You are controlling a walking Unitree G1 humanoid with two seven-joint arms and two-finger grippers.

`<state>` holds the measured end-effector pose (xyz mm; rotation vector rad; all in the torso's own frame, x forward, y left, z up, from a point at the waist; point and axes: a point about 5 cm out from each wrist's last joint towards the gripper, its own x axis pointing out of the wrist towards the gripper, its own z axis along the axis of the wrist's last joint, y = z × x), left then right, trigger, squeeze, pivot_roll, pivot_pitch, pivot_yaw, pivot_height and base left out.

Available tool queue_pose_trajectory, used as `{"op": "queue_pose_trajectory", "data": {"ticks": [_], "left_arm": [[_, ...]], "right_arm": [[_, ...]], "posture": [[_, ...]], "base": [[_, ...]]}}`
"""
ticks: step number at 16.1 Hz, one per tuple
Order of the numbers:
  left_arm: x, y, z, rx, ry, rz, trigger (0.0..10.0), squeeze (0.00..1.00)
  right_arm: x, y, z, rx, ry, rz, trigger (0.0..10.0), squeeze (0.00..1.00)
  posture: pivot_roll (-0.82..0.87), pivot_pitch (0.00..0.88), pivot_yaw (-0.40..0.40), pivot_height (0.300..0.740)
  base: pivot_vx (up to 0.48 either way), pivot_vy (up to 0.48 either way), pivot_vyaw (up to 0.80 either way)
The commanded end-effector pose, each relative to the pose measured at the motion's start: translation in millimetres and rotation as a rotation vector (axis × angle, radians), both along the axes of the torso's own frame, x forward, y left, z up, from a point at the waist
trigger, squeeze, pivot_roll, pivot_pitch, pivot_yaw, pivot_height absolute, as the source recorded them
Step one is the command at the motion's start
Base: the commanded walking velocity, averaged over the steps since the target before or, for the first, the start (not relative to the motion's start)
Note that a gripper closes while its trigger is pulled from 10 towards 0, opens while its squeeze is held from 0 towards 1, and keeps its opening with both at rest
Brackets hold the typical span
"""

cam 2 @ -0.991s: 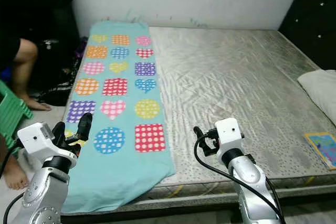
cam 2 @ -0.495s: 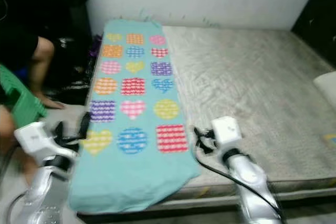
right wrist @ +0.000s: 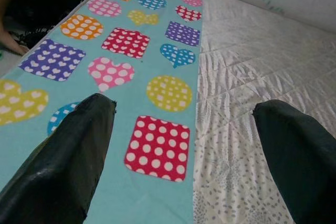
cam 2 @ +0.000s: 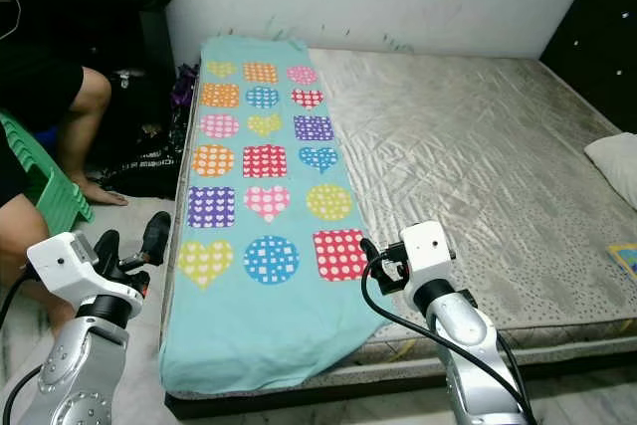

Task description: Clean up the room

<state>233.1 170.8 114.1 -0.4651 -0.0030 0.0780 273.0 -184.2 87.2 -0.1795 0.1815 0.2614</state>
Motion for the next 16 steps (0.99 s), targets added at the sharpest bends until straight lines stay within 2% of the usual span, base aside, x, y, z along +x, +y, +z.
{"op": "queue_pose_trajectory", "data": {"ticks": [1, 9, 14, 16], "left_arm": [[-0.7, -5.7, 0.8, -0.022, -0.001, -0.004, 10.0, 0.0], [-2.8, -7.1, 4.8, -0.035, -0.036, -0.028, 10.0, 0.0], [-2.5, -6.8, 3.4, -0.028, -0.02, -0.029, 10.0, 0.0], [-2.0, -7.2, 2.9, -0.021, -0.014, -0.031, 10.0, 0.0]], "right_arm": [[-0.1, -6.0, 1.3, -0.008, 0.0, -0.014, 10.0, 0.0], [0.4, -6.2, 0.8, 0.004, 0.006, -0.02, 10.0, 0.0], [0.4, -6.9, -0.2, 0.01, 0.012, -0.029, 10.0, 0.0], [1.0, -6.6, 0.3, 0.007, 0.007, -0.026, 10.0, 0.0]], "posture": [[-0.05, 0.061, -0.076, 0.74], [-0.04, 0.069, -0.076, 0.74], [-0.04, 0.067, -0.075, 0.74], [-0.04, 0.069, -0.073, 0.74]], "base": [[0.0, 0.0, 0.0], [0.0, 0.0, 0.0], [0.0, 0.0, -0.75], [0.0, 0.0, 0.0]]}}
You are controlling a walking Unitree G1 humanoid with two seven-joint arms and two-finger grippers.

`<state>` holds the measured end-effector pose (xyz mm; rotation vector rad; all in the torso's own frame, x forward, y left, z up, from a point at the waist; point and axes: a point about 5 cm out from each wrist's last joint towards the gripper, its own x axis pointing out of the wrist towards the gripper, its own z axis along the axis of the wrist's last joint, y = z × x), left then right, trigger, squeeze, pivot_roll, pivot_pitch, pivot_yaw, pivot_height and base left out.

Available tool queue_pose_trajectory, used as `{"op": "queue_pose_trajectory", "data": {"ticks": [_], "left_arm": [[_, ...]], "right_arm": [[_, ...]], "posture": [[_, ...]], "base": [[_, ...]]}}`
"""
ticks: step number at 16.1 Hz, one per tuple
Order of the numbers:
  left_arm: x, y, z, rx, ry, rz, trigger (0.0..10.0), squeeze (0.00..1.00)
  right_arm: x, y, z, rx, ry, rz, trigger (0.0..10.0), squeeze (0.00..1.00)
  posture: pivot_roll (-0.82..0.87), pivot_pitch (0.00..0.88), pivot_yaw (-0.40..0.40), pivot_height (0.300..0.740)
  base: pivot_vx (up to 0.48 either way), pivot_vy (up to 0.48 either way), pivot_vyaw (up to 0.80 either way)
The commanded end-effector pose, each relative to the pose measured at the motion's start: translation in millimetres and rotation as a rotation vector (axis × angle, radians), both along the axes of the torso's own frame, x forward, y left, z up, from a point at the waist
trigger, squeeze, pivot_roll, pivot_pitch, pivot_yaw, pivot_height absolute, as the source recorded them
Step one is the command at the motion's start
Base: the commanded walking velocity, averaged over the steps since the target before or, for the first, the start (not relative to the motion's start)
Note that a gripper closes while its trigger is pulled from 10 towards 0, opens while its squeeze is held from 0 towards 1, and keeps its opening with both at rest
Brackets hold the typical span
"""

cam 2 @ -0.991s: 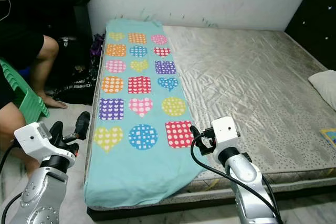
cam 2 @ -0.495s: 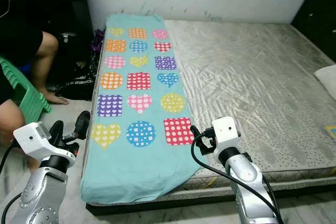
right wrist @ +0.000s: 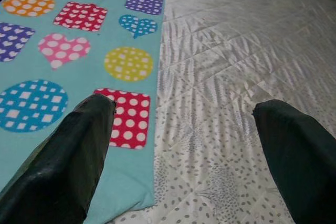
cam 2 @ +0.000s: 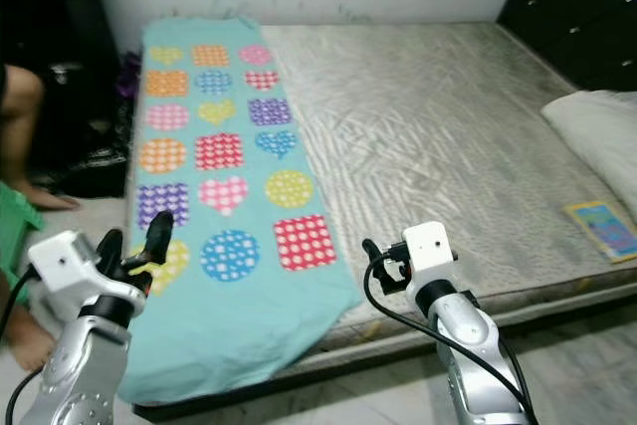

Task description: Clean up the room

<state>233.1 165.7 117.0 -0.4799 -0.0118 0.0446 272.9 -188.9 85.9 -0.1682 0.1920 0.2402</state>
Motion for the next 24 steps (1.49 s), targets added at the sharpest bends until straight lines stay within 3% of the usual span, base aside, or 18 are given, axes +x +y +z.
{"op": "queue_pose_trajectory", "data": {"ticks": [1, 9, 14, 21, 24], "left_arm": [[-1.9, -1.8, 0.1, -0.005, 0.006, 0.001, 10.0, 0.0], [-1.8, 0.0, 1.3, 0.003, 0.024, 0.013, 10.0, 0.0], [-7.8, 8.5, 0.4, 0.024, 0.05, 0.038, 10.0, 0.0], [-8.5, 6.8, 0.1, 0.027, 0.065, 0.032, 10.0, 0.0], [-7.9, 6.3, -0.2, 0.027, 0.07, 0.037, 10.0, 0.0]], "right_arm": [[1.5, -1.6, 1.7, 0.0, -0.003, -0.003, 10.0, 0.0], [1.2, -2.7, 2.9, 0.012, 0.017, 0.002, 10.0, 0.0], [-11.2, -3.9, -2.3, 0.012, 0.063, 0.048, 10.0, 0.0], [-16.2, -5.0, -3.2, 0.007, 0.085, 0.07, 10.0, 0.0], [-17.8, -6.2, -2.3, 0.002, 0.087, 0.091, 10.0, 0.0]], "posture": [[-0.04, 0.072, -0.073, 0.74], [-0.03, 0.118, -0.075, 0.74], [-0.03, 0.15, -0.07, 0.74], [-0.03, 0.159, -0.069, 0.66], [-0.04, 0.157, -0.077, 0.655]], "base": [[0.0, 0.0, 0.0], [0.0, 0.0, 0.0], [0.0, 0.0, 0.0], [0.0, 0.0, 0.0], [0.0, 0.0, 0.0]]}}
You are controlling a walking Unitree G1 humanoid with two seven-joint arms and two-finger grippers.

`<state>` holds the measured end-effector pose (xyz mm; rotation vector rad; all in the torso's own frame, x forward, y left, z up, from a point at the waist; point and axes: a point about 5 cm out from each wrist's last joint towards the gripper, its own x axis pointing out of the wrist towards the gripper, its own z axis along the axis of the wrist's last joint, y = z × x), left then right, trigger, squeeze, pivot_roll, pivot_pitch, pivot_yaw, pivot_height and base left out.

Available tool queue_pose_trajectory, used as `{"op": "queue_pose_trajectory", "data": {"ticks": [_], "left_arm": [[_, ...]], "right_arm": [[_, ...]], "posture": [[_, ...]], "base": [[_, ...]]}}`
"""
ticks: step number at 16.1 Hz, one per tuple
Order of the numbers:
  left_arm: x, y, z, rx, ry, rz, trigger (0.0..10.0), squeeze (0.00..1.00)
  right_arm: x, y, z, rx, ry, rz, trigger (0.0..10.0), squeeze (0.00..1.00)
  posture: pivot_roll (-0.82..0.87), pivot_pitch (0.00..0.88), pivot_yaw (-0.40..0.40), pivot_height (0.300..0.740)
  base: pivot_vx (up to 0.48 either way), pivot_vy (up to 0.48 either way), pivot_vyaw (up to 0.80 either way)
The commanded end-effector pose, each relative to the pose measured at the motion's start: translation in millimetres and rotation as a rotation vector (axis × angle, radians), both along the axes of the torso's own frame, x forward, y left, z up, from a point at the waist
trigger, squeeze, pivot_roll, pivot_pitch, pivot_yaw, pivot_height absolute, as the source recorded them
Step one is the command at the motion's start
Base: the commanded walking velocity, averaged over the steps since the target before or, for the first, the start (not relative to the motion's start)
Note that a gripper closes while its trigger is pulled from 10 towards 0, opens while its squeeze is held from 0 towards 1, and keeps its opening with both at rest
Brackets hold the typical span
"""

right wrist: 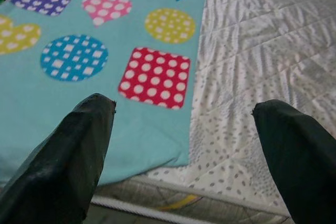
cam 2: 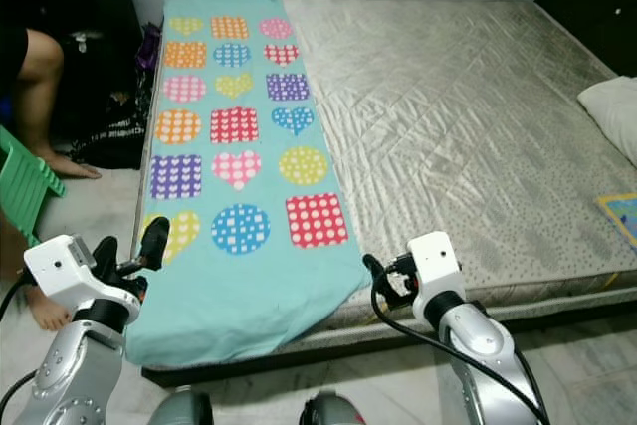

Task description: Clean up the room

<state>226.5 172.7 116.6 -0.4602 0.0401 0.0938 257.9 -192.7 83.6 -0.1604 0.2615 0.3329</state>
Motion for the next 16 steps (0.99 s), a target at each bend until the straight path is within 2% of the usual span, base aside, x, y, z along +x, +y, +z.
{"op": "queue_pose_trajectory", "data": {"ticks": [1, 6, 11, 16], "left_arm": [[-1.0, -0.6, 0.0, 0.01, 0.009, 0.005, 10.0, 0.0], [0.2, 0.0, 1.3, 0.013, -0.002, 0.013, 10.0, 0.0], [2.2, 0.4, 3.5, 0.025, -0.016, 0.023, 10.0, 0.0], [1.8, 2.0, 8.3, 0.044, -0.041, 0.044, 10.0, 0.0]], "right_arm": [[-2.6, -2.9, 0.2, -0.012, 0.011, 0.009, 10.0, 0.0], [-1.5, -2.7, 1.1, -0.022, 0.004, 0.034, 10.0, 0.0], [2.0, -2.0, 2.2, -0.024, -0.004, 0.056, 10.0, 0.0], [5.3, -0.2, 4.6, -0.024, -0.021, 0.089, 10.0, 0.0]], "posture": [[-0.04, 0.157, -0.079, 0.655], [-0.04, 0.149, -0.079, 0.655], [-0.04, 0.141, -0.084, 0.615], [-0.04, 0.142, -0.086, 0.615]], "base": [[0.0, 0.0, 0.0], [0.0, 0.0, 0.0], [0.0, 0.0, 0.0], [0.0, 0.0, 0.0]]}}
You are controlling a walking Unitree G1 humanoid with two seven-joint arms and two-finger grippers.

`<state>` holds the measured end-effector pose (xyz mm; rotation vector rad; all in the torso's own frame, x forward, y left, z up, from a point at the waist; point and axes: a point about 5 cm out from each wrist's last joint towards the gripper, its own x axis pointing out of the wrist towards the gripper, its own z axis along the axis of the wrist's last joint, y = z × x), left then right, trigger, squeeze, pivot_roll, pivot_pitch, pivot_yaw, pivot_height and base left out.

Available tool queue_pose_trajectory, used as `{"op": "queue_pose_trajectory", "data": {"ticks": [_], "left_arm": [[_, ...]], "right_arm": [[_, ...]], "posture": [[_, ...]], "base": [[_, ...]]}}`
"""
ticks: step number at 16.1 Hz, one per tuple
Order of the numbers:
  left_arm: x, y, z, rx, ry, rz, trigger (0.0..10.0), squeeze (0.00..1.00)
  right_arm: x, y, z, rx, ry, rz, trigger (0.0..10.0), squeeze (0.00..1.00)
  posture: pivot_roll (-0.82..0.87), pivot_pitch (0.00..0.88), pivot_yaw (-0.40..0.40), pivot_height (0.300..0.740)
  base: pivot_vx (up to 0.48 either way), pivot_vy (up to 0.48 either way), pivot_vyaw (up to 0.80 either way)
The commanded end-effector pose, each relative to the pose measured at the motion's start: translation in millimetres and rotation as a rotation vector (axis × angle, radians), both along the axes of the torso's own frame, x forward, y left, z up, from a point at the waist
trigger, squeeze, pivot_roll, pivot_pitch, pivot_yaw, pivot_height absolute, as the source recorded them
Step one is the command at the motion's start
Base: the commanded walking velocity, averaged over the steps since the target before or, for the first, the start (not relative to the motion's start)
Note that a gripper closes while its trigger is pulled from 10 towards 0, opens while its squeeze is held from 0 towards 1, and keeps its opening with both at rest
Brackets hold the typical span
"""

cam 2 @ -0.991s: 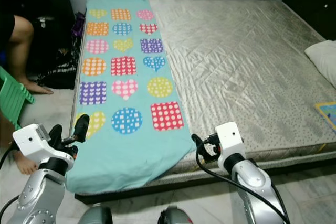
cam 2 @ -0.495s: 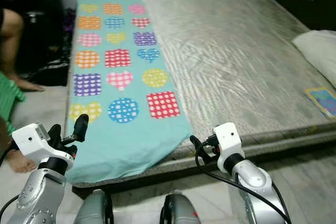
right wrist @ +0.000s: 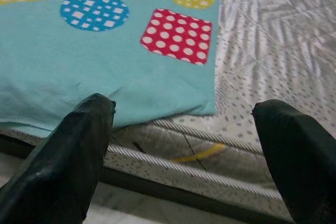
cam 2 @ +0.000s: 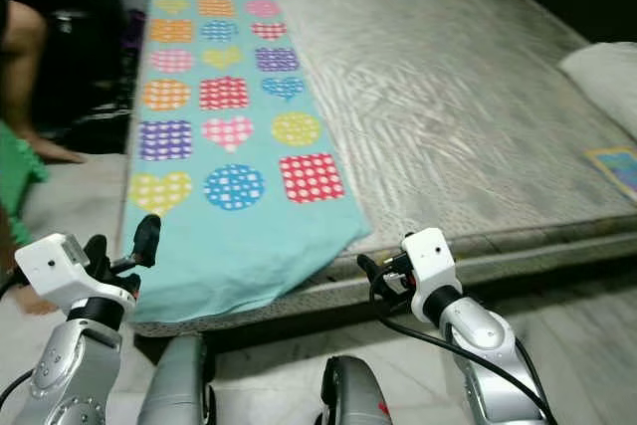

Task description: Clean up the room

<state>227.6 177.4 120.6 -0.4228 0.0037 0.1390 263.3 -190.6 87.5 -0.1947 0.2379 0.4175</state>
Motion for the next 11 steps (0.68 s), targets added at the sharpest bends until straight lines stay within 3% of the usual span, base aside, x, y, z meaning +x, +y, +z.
{"op": "queue_pose_trajectory", "data": {"ticks": [1, 2, 5, 11], "left_arm": [[0.8, -2.7, 4.6, 0.005, -0.02, -0.008, 10.0, 0.0], [1.5, -2.7, 5.1, 0.004, -0.023, -0.008, 10.0, 0.0], [2.6, -2.7, 5.3, 0.001, -0.024, -0.008, 10.0, 0.0], [4.3, -5.5, 9.1, -0.016, -0.056, -0.035, 10.0, 0.0]], "right_arm": [[1.2, -3.0, 1.3, -0.004, -0.002, -0.005, 10.0, 0.0], [3.6, -3.2, 3.8, -0.015, -0.02, 0.001, 10.0, 0.0], [2.1, 0.6, 3.2, -0.005, -0.02, 0.016, 10.0, 0.0], [3.8, 0.1, 1.1, 0.003, -0.015, -0.006, 10.0, 0.0]], "posture": [[-0.04, 0.145, -0.087, 0.615], [-0.04, 0.148, -0.086, 0.615], [-0.04, 0.155, -0.085, 0.615], [-0.04, 0.161, -0.083, 0.615]], "base": [[0.0, 0.0, 0.0], [0.0, 0.0, 0.0], [0.0, 0.0, 0.78], [0.0, 0.0, 0.0]]}}
